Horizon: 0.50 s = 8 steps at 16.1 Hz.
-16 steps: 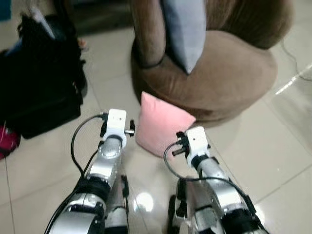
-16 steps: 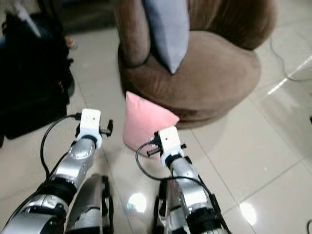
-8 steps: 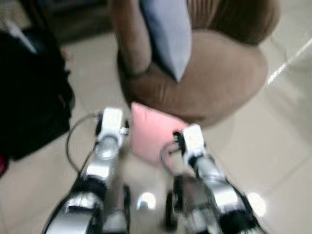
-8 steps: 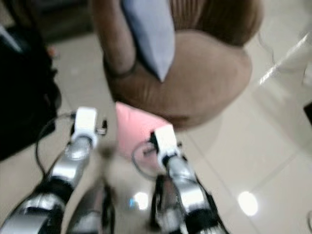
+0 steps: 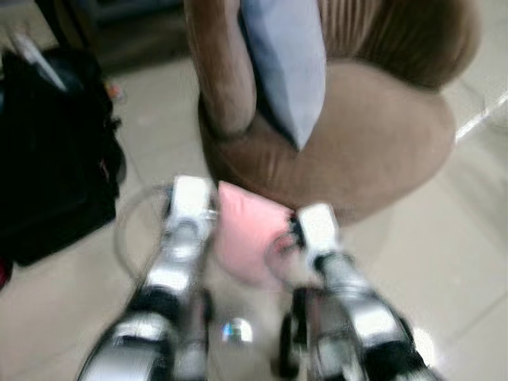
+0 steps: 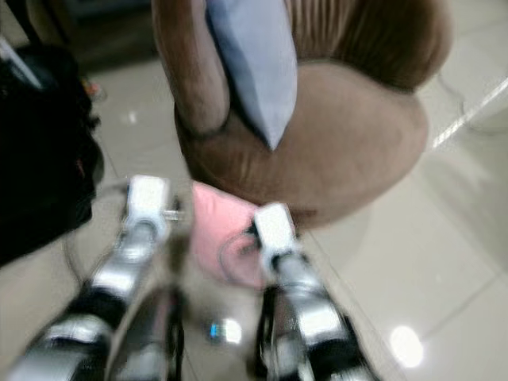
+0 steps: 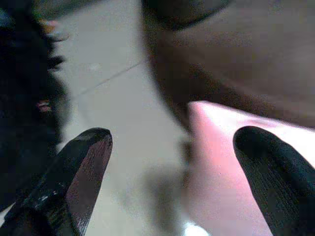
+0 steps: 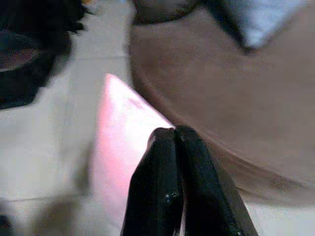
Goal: Move the pillow to the sofa from floor
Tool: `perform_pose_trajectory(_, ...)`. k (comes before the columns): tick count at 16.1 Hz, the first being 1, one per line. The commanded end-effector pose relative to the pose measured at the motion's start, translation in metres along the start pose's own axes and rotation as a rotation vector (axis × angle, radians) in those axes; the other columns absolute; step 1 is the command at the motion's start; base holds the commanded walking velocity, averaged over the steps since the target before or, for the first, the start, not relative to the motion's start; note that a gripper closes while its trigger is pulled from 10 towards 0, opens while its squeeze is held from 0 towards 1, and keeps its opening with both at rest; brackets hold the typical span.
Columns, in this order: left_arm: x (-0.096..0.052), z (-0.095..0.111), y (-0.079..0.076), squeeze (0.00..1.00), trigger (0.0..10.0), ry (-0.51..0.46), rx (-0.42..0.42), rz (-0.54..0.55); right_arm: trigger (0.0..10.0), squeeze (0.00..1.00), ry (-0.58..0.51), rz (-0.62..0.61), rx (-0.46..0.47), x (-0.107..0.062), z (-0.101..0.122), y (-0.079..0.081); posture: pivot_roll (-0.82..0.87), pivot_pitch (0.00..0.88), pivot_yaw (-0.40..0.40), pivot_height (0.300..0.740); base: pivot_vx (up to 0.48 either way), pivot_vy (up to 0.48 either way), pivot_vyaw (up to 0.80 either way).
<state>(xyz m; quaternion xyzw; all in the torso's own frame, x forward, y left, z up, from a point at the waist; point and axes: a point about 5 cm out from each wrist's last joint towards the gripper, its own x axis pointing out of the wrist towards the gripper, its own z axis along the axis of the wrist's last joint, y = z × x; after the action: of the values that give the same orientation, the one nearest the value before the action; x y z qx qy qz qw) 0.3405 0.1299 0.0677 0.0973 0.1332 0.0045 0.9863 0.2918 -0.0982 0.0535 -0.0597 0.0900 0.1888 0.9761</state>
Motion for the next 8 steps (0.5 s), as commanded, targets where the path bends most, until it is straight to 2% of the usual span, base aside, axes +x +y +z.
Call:
perform_pose_trajectory(1, -0.0024, -0.0092, 0.0067, 0.0, 10.0, 0.021, 0.029, 0.015, 10.0, 0.0, 0.018, 0.015, 0.013, -0.0015, -0.0049, 0.0065, -0.04, 0.263, -0.07, 0.633, 0.0, 0.0, 0.69)
perform_pose_trajectory(3, -0.0024, -0.0083, 0.0061, 0.0, 10.0, 0.015, 0.037, 0.011, 10.0, 0.0, 0.026, 0.003, 0.012, -0.0009, -0.0054, 0.0054, -0.04, 0.265, -0.071, 0.633, 0.0, 0.0, 0.66)
perform_pose_trajectory(6, -0.0024, -0.0072, 0.0056, 0.0, 10.0, 0.007, 0.035, 0.012, 10.0, 0.0, 0.033, -0.012, 0.025, -0.0002, -0.0062, 0.003, -0.04, 0.264, -0.07, 0.633, 0.0, 0.0, 0.0)
perform_pose_trajectory(8, -0.0022, -0.0049, 0.0038, 0.0, 10.0, -0.002, 0.07, 0.01, 10.0, 0.0, 0.033, -0.013, 0.023, -0.0002, -0.0063, 0.0025, -0.04, 0.265, -0.071, 0.633, 0.0, 0.0, 0.0)
